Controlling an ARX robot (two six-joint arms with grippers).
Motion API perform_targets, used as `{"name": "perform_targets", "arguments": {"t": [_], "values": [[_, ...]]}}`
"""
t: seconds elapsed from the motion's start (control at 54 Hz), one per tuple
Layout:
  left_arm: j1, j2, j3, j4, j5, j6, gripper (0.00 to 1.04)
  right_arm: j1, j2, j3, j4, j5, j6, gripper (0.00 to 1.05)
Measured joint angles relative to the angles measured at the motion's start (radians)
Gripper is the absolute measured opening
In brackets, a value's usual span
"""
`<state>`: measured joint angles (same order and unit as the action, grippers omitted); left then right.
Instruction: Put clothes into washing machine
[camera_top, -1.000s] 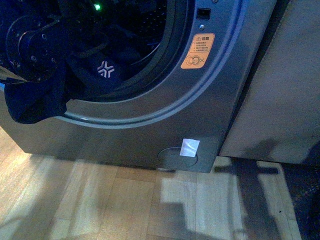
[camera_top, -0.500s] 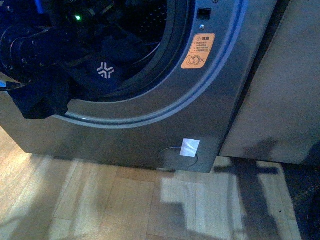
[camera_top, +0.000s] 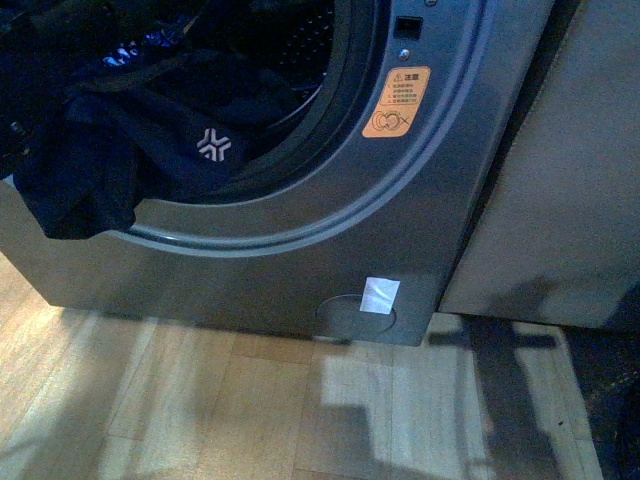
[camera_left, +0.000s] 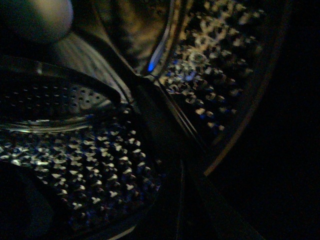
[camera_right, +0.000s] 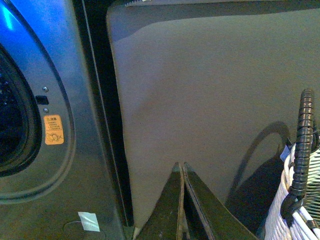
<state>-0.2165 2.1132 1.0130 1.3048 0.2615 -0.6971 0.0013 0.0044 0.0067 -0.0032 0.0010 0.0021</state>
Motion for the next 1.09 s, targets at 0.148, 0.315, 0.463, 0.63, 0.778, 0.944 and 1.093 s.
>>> {"name": "perform_targets", "arguments": {"t": [0.148,0.315,0.463,0.63,0.778,0.944,1.093], "values": [[-0.019,-0.076,-0.152,-0.002,0.075,0.071,0.04,0.0,0.0,0.0,0.0,0.0,0.0,0.02],[-0.018,-0.182,-0.294,0.0,0.053,0.231,0.29,0.0,0.0,0.0,0.0,0.0,0.0,0.02],[-0.001,-0.324,-0.407,-0.027,-0.009,0.407,0.54,0.0,0.0,0.0,0.0,0.0,0.0,0.02],[0.023,-0.53,-0.526,-0.183,-0.13,0.573,0.83,0.0,0.0,0.0,0.0,0.0,0.0,0.02],[0.036,-0.734,-0.639,-0.289,-0.203,0.67,0.99,0.0,0.0,0.0,0.0,0.0,0.0,0.02],[0.021,-0.954,-0.737,-0.412,-0.377,0.687,0.85,0.0,0.0,0.0,0.0,-0.001,-0.002,0.12],[0.056,-1.044,-0.812,-0.447,-0.418,0.689,0.6,0.0,0.0,0.0,0.0,0.0,-0.002,0.37]]}}
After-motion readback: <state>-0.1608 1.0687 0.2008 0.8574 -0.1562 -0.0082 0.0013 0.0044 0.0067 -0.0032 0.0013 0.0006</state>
